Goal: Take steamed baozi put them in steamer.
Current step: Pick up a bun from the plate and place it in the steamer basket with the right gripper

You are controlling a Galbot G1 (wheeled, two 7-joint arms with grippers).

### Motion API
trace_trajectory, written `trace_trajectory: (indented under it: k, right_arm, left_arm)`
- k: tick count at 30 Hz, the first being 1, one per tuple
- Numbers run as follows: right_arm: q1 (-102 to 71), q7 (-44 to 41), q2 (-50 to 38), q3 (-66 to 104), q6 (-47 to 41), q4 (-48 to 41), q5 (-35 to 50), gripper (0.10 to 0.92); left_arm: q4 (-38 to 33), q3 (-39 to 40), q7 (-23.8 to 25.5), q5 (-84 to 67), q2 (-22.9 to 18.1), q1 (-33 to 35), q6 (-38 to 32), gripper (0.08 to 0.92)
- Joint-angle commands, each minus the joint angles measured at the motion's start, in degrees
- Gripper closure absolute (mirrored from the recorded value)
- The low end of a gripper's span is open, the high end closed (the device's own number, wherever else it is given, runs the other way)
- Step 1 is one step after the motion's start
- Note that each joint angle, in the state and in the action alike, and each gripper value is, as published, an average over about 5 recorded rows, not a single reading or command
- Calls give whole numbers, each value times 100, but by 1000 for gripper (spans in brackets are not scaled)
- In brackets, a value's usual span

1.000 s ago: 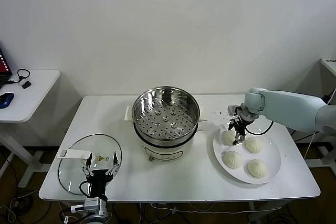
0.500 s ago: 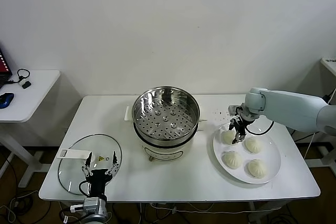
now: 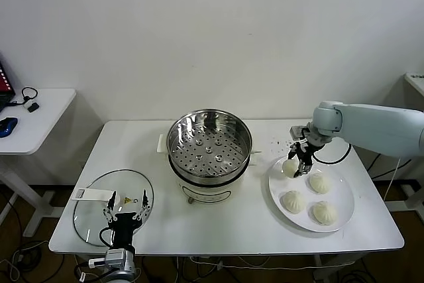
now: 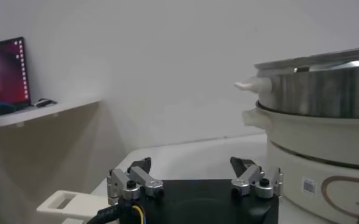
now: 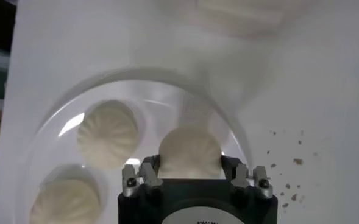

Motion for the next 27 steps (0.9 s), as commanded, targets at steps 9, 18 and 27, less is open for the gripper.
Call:
trace_trajectory:
  k: [9,18,27]
  right_arm:
    - [2132,-232,176,-645,783,1091,230,355]
    - [2719,-382,836,-608,2663,675,8,371]
    - [2333,-93,1726,-344,4722,-75,-661,384]
  left_arm:
    - [-39,17,-4,-18,-280,-4,33,177]
    - [-56,43,-7,-12,-280,-4,51,177]
    - [-13,91,-22,29,-280,-25,43,177]
